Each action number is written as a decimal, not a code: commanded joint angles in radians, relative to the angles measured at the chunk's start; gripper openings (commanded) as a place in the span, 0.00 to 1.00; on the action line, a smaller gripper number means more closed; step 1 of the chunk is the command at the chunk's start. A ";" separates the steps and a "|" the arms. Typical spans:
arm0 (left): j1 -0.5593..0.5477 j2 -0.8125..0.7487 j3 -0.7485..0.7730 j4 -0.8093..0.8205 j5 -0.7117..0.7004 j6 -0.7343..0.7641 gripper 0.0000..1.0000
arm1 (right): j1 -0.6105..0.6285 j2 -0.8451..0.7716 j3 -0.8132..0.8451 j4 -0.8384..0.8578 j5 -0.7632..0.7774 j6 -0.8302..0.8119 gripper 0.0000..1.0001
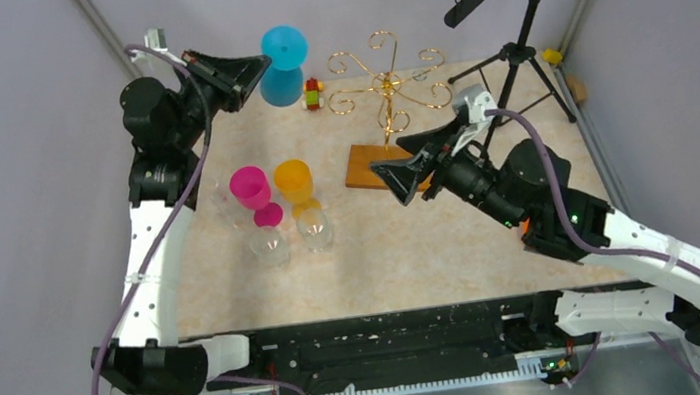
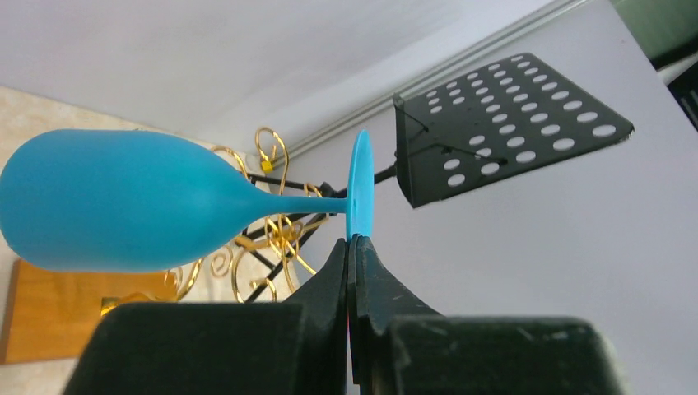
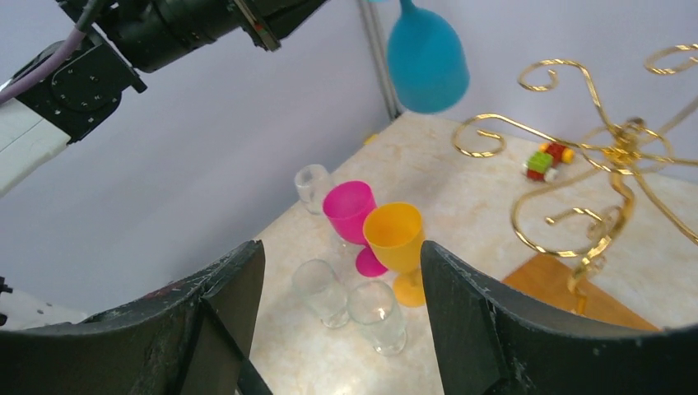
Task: Take the wine glass off the wine glass rack
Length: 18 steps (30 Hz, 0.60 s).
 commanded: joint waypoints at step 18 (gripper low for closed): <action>0.005 -0.486 -0.169 -0.337 0.268 0.108 0.00 | -0.006 0.152 -0.218 0.728 -0.515 -0.402 0.63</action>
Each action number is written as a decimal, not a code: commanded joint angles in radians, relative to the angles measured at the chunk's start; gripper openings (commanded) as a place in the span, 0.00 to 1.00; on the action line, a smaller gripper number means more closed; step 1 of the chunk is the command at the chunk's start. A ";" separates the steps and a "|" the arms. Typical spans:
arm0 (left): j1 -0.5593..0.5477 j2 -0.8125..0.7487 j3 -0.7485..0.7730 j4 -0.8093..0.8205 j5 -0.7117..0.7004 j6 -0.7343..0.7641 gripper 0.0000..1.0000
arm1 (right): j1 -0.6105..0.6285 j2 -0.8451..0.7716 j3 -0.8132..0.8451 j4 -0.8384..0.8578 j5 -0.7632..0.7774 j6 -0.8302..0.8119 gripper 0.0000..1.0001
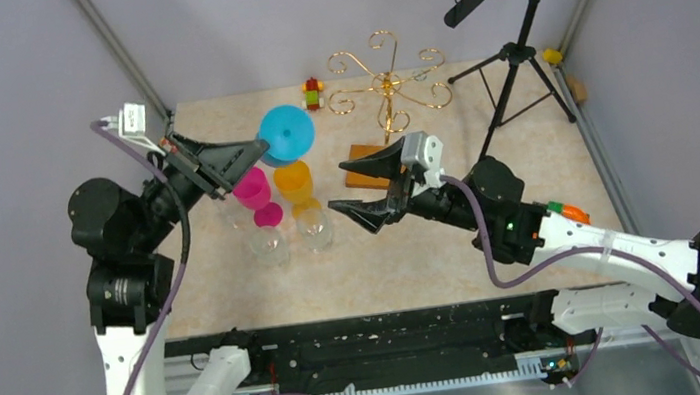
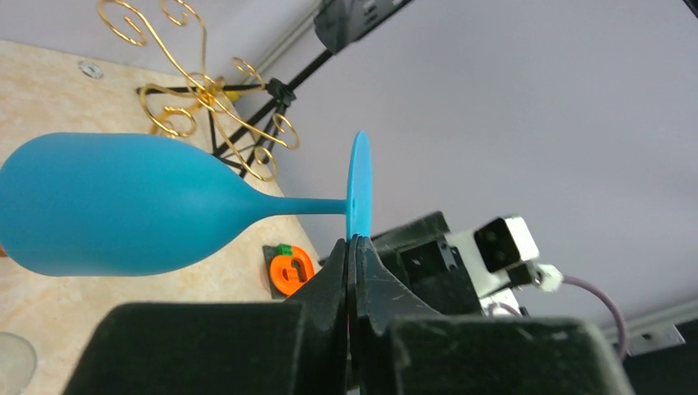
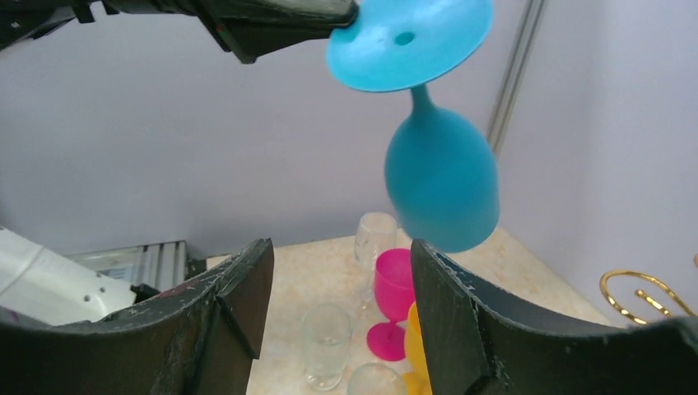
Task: Take the wine glass off the wine glass rack
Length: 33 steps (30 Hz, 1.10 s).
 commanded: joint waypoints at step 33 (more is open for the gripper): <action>0.004 -0.081 -0.152 0.067 0.261 -0.181 0.00 | -0.006 0.236 0.000 0.520 -0.051 -0.140 0.45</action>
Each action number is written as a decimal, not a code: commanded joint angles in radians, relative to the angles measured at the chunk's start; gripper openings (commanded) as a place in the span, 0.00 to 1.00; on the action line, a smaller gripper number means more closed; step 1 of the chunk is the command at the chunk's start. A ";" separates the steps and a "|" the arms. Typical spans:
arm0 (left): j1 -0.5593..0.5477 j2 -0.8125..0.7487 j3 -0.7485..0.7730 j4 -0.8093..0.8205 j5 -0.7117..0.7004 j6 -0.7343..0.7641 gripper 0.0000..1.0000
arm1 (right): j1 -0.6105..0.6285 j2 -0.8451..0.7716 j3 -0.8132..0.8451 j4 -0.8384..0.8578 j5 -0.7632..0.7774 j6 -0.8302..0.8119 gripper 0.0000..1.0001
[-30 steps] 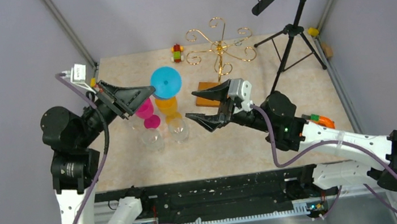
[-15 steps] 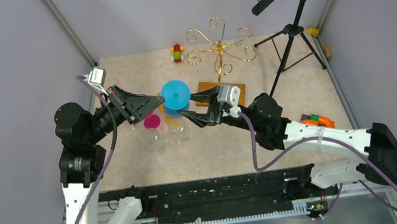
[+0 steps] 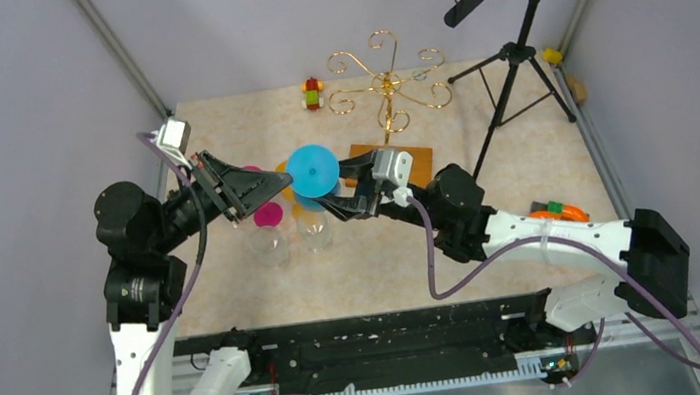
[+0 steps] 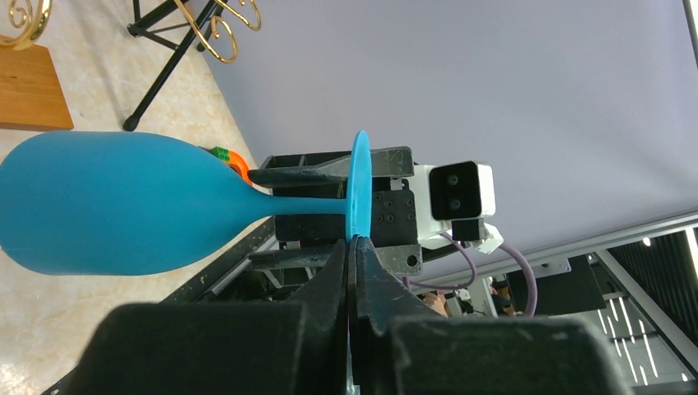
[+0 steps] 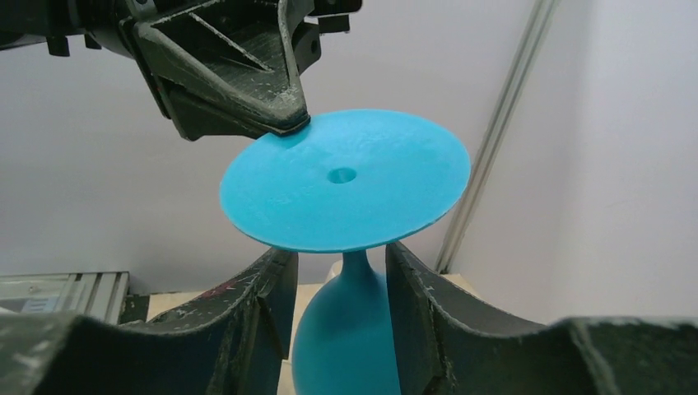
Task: Take the wine glass off the wine glass rack
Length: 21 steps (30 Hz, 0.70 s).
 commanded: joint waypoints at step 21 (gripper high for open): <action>0.004 -0.023 -0.030 0.099 -0.115 -0.016 0.80 | -0.007 -0.051 -0.001 0.306 0.145 0.148 0.00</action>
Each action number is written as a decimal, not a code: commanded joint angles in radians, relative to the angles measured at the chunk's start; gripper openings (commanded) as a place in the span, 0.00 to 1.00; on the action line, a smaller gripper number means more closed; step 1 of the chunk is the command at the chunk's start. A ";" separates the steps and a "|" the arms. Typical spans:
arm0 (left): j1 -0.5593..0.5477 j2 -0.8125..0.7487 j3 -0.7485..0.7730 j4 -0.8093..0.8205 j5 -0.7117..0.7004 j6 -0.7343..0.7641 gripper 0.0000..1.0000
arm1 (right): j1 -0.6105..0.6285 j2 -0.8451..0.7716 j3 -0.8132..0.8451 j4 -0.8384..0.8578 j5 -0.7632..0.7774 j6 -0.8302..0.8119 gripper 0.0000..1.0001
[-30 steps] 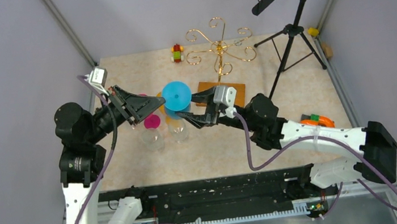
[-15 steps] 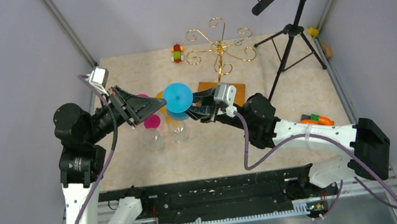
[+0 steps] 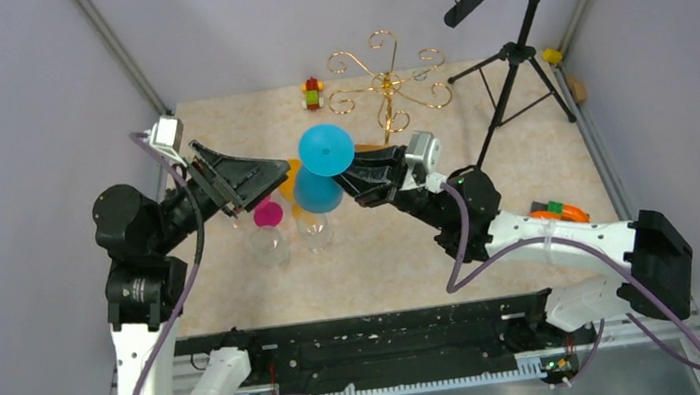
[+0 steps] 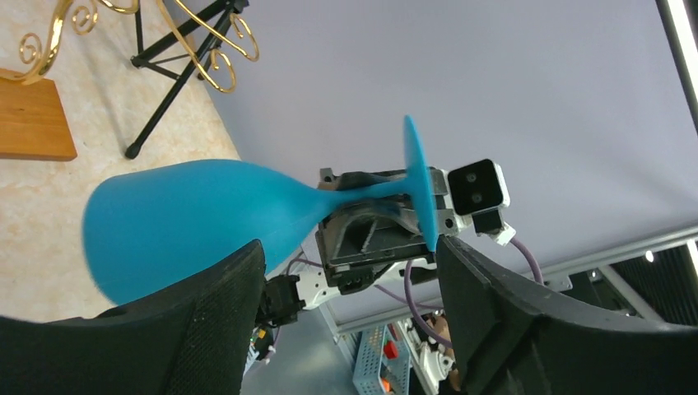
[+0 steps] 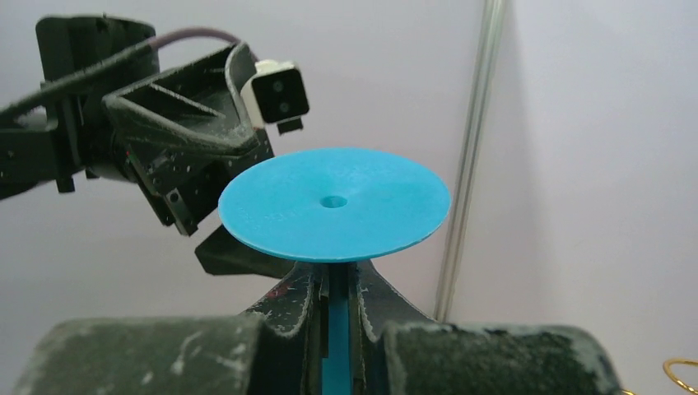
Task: Take the wine glass off the wine glass rack
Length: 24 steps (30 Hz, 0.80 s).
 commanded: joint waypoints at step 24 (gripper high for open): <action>0.001 -0.047 -0.274 0.725 0.022 -0.446 0.88 | -0.005 -0.060 0.094 0.295 0.314 0.469 0.00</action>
